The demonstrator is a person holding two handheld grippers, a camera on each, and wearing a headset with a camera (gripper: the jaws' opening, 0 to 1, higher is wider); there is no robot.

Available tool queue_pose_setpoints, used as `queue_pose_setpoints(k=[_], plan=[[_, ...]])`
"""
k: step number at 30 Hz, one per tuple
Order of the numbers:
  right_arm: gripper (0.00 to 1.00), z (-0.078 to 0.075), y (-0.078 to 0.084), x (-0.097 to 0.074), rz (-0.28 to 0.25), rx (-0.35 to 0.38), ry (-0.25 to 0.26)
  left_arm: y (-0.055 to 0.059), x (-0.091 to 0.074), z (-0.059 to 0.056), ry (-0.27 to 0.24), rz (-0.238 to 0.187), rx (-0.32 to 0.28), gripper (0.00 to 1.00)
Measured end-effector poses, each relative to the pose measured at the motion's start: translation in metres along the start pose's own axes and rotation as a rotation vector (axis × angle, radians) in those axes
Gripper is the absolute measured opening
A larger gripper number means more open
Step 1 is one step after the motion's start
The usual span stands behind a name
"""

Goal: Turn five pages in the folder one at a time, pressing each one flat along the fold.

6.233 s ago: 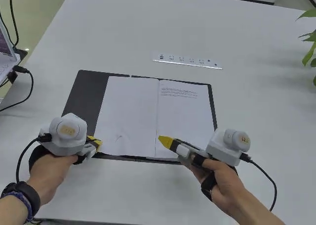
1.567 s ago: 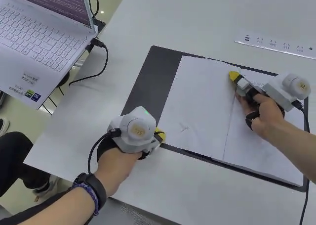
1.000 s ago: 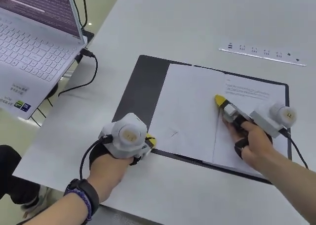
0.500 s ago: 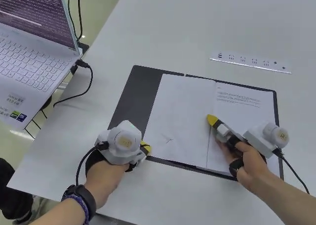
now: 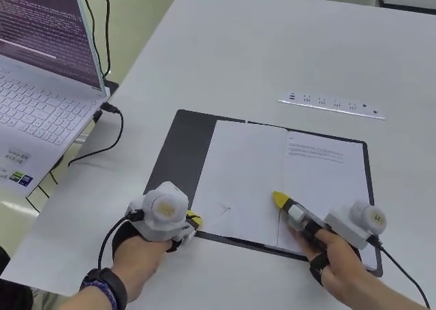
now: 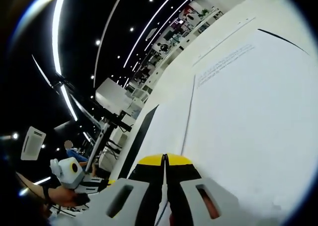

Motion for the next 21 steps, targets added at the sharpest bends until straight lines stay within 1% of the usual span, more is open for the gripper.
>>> queue_pose_setpoints(k=[3,8,12,21], plan=[[0.0,0.002,0.008,-0.003,0.016,-0.011,-0.002,0.0,0.0,0.0,0.001,0.002,-0.003,0.0],[0.0,0.003,0.017,-0.007,0.037,-0.026,0.0,0.0,0.0,-0.001,0.0,0.004,0.007,0.0],[0.0,0.006,0.028,-0.012,0.049,-0.034,0.0,0.0,-0.001,-0.001,0.0,0.008,0.021,0.0],[0.0,0.013,0.042,-0.018,0.072,-0.032,-0.001,0.0,-0.002,-0.002,-0.017,0.011,0.019,0.0]])
Point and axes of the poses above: the centre of the closed fingertips' face, and the gripper's own axes: x roughly forward along the fingers, z roughly to its left, y roughly out of its underside, the point moved 10 cm from there along -x, roughly backward along the fingers, and after that the axes turned 14 degrees about z, right-handed, at the moved point
